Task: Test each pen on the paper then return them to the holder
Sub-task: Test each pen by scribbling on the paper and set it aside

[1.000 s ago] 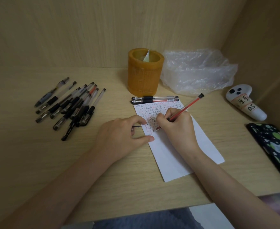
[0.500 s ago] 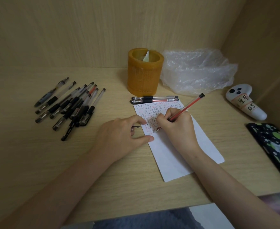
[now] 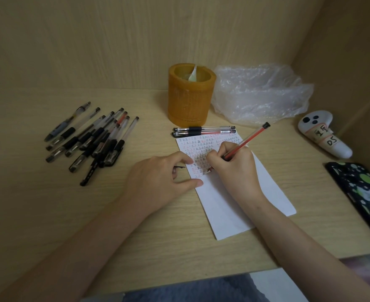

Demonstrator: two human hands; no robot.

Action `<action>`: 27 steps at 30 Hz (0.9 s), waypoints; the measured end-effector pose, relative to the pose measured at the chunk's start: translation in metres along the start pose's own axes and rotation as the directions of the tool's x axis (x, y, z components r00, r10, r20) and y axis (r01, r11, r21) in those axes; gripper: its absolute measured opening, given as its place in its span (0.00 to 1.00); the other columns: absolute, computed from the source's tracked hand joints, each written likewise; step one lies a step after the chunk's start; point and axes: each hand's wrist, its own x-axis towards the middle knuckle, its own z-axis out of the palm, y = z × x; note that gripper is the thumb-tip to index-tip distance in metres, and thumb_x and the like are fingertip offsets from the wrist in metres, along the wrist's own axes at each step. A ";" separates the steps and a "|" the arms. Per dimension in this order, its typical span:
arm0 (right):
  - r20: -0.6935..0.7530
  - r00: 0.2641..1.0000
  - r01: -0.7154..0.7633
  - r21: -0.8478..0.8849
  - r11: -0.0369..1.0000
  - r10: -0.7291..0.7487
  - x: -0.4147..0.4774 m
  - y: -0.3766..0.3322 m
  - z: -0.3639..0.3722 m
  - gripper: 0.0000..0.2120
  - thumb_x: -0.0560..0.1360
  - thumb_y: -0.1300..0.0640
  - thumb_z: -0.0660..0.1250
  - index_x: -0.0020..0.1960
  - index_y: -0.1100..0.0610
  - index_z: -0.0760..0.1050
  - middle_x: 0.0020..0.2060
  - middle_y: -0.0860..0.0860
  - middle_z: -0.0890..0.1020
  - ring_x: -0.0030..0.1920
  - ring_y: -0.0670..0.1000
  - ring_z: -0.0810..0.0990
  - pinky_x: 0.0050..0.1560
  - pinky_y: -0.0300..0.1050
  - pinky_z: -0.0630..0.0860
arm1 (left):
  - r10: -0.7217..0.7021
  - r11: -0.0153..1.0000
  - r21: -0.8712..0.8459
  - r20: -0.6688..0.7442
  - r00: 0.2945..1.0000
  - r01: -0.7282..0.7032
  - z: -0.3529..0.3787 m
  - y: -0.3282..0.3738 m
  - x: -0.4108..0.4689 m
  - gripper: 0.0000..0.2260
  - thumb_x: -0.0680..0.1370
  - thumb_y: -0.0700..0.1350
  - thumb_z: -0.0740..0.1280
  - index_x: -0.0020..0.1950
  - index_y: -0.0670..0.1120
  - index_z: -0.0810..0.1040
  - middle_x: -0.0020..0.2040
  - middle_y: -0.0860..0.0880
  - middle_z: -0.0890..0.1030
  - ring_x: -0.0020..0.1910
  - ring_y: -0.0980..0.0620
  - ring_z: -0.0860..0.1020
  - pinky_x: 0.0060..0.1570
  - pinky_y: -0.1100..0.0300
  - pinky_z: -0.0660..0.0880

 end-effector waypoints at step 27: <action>0.013 1.000 0.005 0.027 1.000 -0.005 0.000 0.000 -0.001 0.20 0.70 0.67 0.66 0.25 0.55 0.62 0.19 0.44 0.64 0.23 0.43 0.63 0.26 0.31 0.61 | 0.032 0.999 0.009 -0.008 0.999 -0.032 0.000 -0.001 0.000 0.22 0.64 0.68 0.67 0.54 0.62 0.74 0.35 0.57 0.78 0.37 0.62 0.75 0.40 0.62 0.73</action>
